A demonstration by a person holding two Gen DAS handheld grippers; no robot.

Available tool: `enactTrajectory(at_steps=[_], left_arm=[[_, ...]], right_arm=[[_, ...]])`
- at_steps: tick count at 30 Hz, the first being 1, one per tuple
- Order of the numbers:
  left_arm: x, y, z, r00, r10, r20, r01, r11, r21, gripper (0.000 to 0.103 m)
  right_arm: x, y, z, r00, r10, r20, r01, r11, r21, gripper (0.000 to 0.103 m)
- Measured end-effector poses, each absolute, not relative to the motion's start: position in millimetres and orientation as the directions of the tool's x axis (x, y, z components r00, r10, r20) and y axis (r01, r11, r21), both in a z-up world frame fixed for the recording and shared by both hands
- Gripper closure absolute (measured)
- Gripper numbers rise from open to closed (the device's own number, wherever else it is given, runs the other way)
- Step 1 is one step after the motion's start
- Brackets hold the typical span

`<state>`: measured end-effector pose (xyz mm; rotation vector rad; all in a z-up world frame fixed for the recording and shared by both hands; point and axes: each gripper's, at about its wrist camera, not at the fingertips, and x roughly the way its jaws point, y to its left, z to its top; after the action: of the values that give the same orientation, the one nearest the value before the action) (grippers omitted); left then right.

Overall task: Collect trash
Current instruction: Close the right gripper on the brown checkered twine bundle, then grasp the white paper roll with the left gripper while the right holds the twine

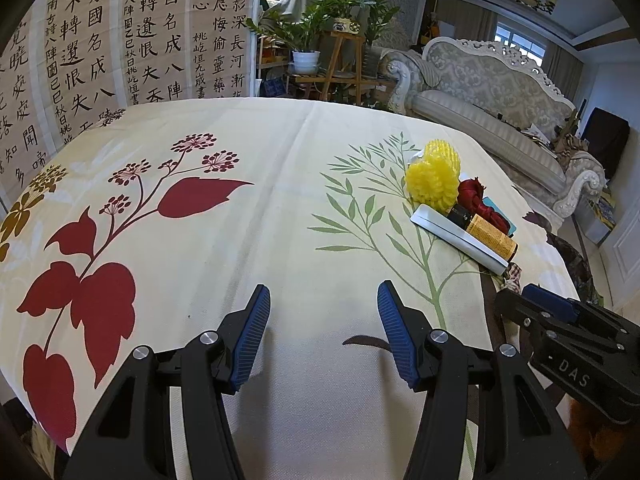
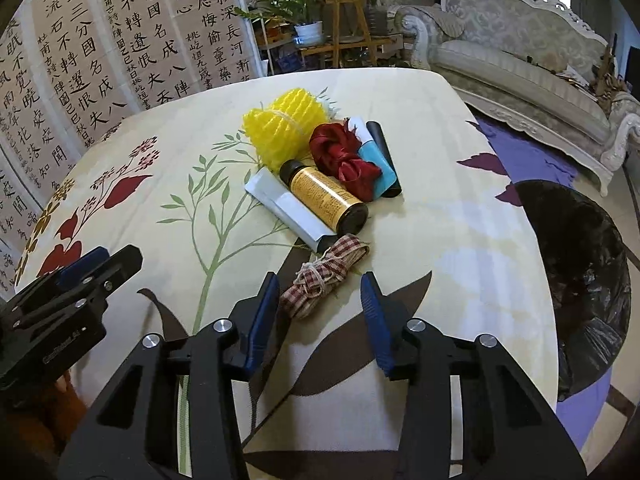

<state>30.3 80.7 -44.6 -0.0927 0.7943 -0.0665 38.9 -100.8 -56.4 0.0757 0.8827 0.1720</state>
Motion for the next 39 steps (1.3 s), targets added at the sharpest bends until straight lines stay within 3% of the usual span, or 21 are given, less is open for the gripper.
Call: enactTrajectory(at_steps=[6, 18, 21, 39], left_arm=[[30.5, 81.1, -44.4, 0.698, -0.095, -0.71, 0.024, 0.994, -0.109, 0.048], [31.4, 78.3, -45.6, 0.697, -0.091, -0.711, 0.028, 0.995, -0.1, 0.048], [31.4, 77.3, -46.2, 0.696, -0.091, -0.712, 0.029, 0.995, -0.099, 0.048], [52.7, 27.1, -41.6, 0.673, -0.156, -0.723, 0.114, 0.988, -0.107, 0.045]], right_arm=[[41.3, -113.4, -56.2, 0.624, 0.155, -0.766, -0.089, 0.988, 0.127, 0.076], [44.7, -117.8, -57.4, 0.622, 0.164, -0.766, -0.1, 0.986, 0.131, 0.075], [44.9, -112.7, -57.5, 0.627, 0.151, -0.765, -0.126, 0.988, 0.091, 0.087], [67.8, -146.6, -58.5, 0.641, 0.147, -0.753, -0.084, 0.989, 0.122, 0.087]])
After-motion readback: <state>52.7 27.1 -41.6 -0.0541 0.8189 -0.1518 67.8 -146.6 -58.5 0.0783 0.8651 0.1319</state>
